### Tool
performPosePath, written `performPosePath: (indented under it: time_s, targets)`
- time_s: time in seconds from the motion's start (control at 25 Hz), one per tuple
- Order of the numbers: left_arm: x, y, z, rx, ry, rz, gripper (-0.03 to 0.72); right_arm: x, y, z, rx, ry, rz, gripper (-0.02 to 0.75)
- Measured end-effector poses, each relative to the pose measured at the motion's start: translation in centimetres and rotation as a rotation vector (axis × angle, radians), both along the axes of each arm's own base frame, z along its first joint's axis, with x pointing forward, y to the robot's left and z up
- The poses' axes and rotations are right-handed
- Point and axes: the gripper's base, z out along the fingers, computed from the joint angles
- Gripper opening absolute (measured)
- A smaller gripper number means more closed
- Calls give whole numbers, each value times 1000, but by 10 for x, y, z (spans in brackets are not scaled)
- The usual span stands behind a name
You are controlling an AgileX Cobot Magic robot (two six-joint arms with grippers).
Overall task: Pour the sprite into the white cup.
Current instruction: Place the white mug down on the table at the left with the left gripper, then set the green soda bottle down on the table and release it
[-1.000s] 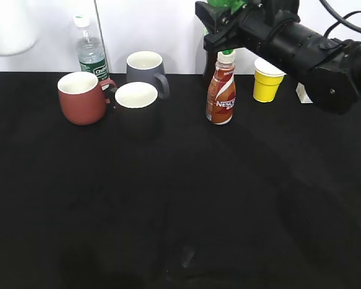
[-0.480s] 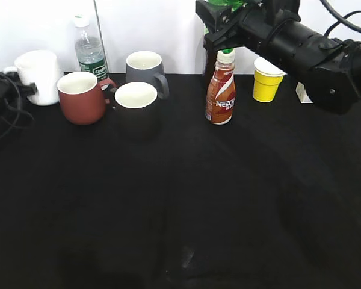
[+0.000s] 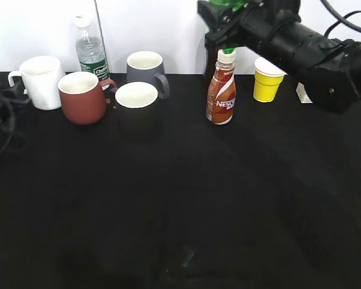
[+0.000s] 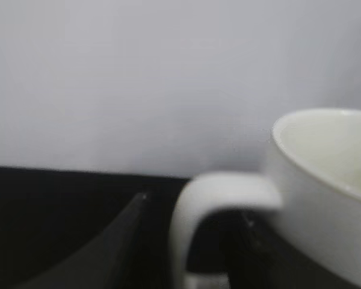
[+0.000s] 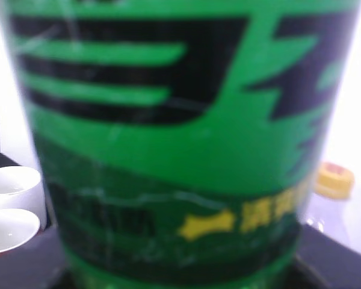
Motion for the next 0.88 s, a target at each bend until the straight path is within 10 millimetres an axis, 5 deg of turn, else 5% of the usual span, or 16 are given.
performPosePath:
  time_s: [0.12, 0.2, 0.28, 0.36, 0.64, 0.88]
  targets:
    - [-53, -12, 41, -4, 23, 0, 351, 11, -27, 0, 3, 56, -105, 412]
    - [-74, -25, 77, 1, -26, -30, 351, 15, -74, 1, 6, 73, -223, 412]
    - [-83, -39, 105, 15, 19, -68, 351, 12, -118, -17, 1, 142, -341, 412]
    - [-91, -52, 122, 29, 71, -107, 351, 14, -140, -44, 0, 191, -397, 412]
    - [-104, -70, 127, 92, 226, -190, 351, 32, -144, -161, 25, 287, -416, 412]
    - [-105, -70, 126, 94, 235, -190, 351, 43, -141, -173, 22, 265, -396, 463]
